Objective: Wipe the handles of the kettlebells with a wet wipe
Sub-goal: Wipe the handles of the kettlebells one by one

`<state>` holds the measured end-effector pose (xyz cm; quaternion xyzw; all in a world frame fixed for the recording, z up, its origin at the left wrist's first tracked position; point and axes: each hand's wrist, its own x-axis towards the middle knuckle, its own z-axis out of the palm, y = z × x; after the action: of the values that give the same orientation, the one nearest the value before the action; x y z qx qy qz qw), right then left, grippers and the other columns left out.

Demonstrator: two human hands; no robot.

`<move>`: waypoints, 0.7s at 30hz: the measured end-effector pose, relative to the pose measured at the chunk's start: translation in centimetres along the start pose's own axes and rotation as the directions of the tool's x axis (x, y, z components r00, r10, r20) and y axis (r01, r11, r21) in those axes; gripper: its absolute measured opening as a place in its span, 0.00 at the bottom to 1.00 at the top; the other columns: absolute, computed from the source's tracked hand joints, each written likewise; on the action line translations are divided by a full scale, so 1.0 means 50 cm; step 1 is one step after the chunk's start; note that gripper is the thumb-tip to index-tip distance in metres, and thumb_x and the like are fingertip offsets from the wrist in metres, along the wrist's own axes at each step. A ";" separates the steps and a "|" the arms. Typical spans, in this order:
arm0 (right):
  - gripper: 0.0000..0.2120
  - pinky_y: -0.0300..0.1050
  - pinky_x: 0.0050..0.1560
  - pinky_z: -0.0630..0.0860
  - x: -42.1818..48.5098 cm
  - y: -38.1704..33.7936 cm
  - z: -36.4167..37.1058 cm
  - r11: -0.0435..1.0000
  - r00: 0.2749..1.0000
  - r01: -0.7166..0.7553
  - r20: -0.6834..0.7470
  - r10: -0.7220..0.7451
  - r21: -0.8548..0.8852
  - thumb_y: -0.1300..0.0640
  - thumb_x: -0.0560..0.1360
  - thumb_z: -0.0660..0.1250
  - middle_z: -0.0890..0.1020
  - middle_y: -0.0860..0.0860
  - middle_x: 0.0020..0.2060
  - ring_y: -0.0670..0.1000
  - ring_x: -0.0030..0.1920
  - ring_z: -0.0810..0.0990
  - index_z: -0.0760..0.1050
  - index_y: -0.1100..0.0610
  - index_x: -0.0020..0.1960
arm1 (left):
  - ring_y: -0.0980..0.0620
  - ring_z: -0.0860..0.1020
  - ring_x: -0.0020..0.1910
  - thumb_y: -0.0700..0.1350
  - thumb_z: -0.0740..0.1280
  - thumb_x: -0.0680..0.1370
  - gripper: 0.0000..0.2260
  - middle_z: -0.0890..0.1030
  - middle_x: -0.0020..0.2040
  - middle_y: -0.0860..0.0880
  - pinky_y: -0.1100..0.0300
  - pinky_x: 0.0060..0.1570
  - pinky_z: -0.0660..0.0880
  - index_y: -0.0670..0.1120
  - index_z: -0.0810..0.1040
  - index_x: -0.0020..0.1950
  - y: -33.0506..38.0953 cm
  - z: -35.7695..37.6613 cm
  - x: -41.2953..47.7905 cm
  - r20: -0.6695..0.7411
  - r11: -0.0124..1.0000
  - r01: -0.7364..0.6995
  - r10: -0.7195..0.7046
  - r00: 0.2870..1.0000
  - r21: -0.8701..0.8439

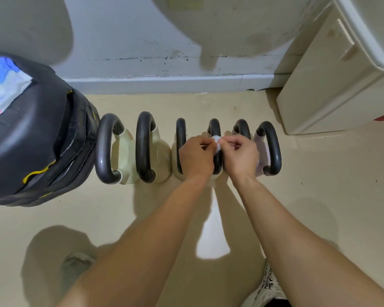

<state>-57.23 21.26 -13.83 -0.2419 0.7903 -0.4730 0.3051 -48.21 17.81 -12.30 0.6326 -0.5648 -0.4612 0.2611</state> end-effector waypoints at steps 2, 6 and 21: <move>0.02 0.26 0.42 0.74 -0.032 0.021 -0.001 0.999 0.999 0.017 -0.035 -0.016 0.035 0.58 0.76 0.73 0.84 0.44 0.36 0.36 0.37 0.81 0.84 0.53 0.45 | 0.55 0.81 0.46 0.43 0.72 0.76 0.05 0.85 0.47 0.50 0.62 0.55 0.76 0.45 0.85 0.50 -0.019 0.002 -0.028 -0.026 1.000 0.016 -0.016 1.000 -0.027; 0.03 0.24 0.42 0.73 -0.092 0.050 -0.008 0.999 0.998 0.011 -0.056 -0.009 0.039 0.61 0.76 0.72 0.83 0.43 0.36 0.34 0.36 0.79 0.83 0.55 0.46 | 0.54 0.82 0.45 0.42 0.74 0.74 0.05 0.84 0.46 0.50 0.57 0.53 0.79 0.46 0.85 0.49 -0.058 0.005 -0.089 -0.059 0.997 0.024 -0.028 0.998 -0.070; 0.09 0.30 0.43 0.75 -0.090 0.063 -0.027 0.998 1.000 0.000 0.013 0.001 -0.056 0.60 0.76 0.74 0.83 0.44 0.35 0.40 0.37 0.80 0.80 0.49 0.40 | 0.57 0.80 0.41 0.39 0.71 0.75 0.02 0.83 0.43 0.50 0.67 0.45 0.77 0.45 0.82 0.46 -0.088 0.024 -0.098 -0.115 0.989 -0.006 -0.012 0.993 -0.149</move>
<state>-55.34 26.45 -14.99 -0.2533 0.8014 -0.4491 0.3033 -46.89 23.70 -15.15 0.6377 -0.5118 -0.4651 0.3391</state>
